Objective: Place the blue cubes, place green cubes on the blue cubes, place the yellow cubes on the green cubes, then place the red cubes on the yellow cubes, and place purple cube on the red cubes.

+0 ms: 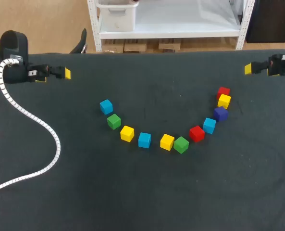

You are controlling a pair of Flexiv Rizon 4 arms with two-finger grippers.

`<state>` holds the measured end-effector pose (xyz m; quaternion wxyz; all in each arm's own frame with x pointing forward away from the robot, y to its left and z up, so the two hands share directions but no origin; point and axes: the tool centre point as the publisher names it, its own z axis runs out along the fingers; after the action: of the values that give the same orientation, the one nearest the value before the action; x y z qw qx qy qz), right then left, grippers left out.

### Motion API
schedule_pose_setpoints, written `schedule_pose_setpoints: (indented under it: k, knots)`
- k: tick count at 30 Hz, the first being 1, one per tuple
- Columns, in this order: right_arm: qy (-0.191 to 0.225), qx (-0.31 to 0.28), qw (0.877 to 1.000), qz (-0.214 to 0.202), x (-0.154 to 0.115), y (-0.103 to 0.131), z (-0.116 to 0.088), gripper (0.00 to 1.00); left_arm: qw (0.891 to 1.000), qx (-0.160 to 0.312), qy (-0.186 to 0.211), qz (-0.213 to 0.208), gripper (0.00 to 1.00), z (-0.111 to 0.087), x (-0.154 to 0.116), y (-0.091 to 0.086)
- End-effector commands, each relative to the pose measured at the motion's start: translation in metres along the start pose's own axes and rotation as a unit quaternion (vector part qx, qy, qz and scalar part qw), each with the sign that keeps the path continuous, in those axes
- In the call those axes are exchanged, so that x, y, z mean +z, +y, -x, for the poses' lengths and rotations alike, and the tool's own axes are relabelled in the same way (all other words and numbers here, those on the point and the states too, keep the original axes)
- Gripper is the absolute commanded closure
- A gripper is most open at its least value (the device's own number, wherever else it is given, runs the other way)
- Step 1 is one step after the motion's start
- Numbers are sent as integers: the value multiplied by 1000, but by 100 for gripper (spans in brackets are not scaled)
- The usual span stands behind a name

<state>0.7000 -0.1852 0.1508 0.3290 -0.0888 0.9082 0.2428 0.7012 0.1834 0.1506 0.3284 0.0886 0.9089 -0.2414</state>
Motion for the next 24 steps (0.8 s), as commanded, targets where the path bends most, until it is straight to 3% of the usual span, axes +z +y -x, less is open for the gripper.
schedule_pose_setpoints:
  k: [1,17,18,22,24]
  knots:
    - [0,0,1000,-1,0,0,0,0,1000,0,0,0,0,0,0,0]
    - [0,0,1000,-1,0,0,0,0,1000,0,0,0,0,0,0,0]
    - [11,-15,1000,-3,1,-4,2,0,1000,0,0,0,0,0,0,0]
    - [41,-89,994,52,2,-18,12,0,1000,0,0,0,0,0,0,0]
    - [64,-148,984,74,0,-24,15,0,1000,0,0,0,0,0,0,0]
